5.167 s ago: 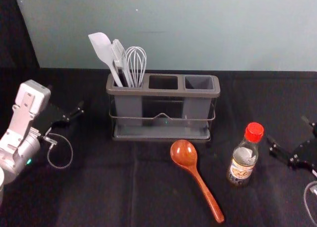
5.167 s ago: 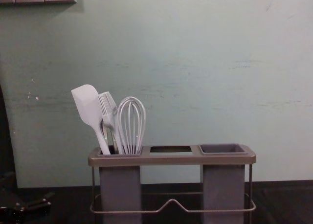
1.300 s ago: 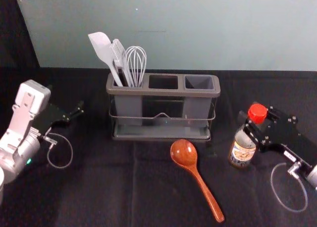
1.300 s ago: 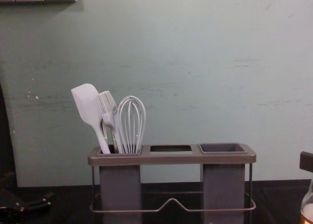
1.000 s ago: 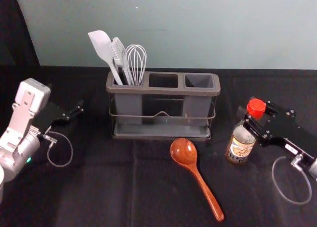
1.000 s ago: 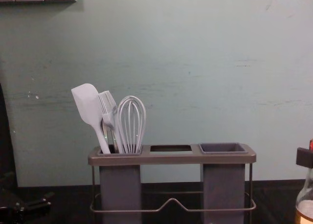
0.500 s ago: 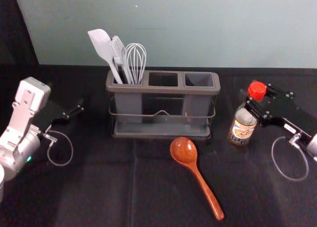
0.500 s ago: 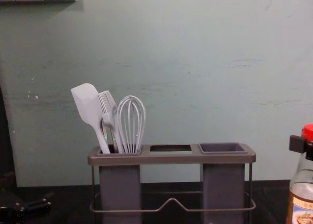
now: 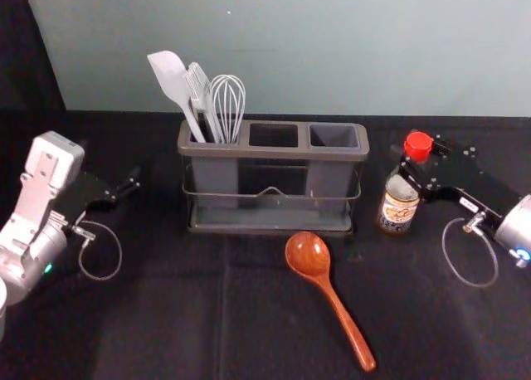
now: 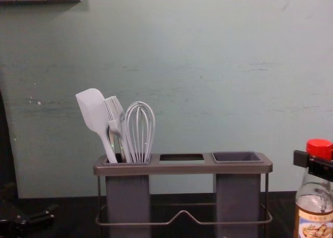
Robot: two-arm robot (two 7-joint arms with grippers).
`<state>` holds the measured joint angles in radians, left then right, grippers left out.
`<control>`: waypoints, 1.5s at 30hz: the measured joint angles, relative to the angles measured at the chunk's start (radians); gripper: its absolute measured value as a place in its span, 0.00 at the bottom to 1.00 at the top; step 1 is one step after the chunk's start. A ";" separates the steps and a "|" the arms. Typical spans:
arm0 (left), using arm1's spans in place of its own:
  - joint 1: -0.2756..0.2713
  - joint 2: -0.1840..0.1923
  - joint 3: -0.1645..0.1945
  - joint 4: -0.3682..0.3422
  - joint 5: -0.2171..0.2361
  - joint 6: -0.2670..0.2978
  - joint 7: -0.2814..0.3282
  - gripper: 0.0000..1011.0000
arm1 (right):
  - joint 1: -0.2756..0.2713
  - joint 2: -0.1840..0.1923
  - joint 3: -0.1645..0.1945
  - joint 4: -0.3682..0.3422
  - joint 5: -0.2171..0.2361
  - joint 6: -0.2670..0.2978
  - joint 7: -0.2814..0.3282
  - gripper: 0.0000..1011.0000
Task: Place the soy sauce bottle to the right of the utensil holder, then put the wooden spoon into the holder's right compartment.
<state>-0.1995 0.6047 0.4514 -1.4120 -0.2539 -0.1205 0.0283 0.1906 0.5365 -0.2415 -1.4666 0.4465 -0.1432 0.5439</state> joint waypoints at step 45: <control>0.000 0.000 0.000 0.000 0.000 0.000 0.000 0.99 | 0.077 -0.090 -0.024 0.147 -0.015 -0.065 0.002 0.38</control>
<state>-0.1996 0.6047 0.4513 -1.4120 -0.2539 -0.1205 0.0283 0.2672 0.4467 -0.2654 -1.3195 0.4319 -0.2083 0.5463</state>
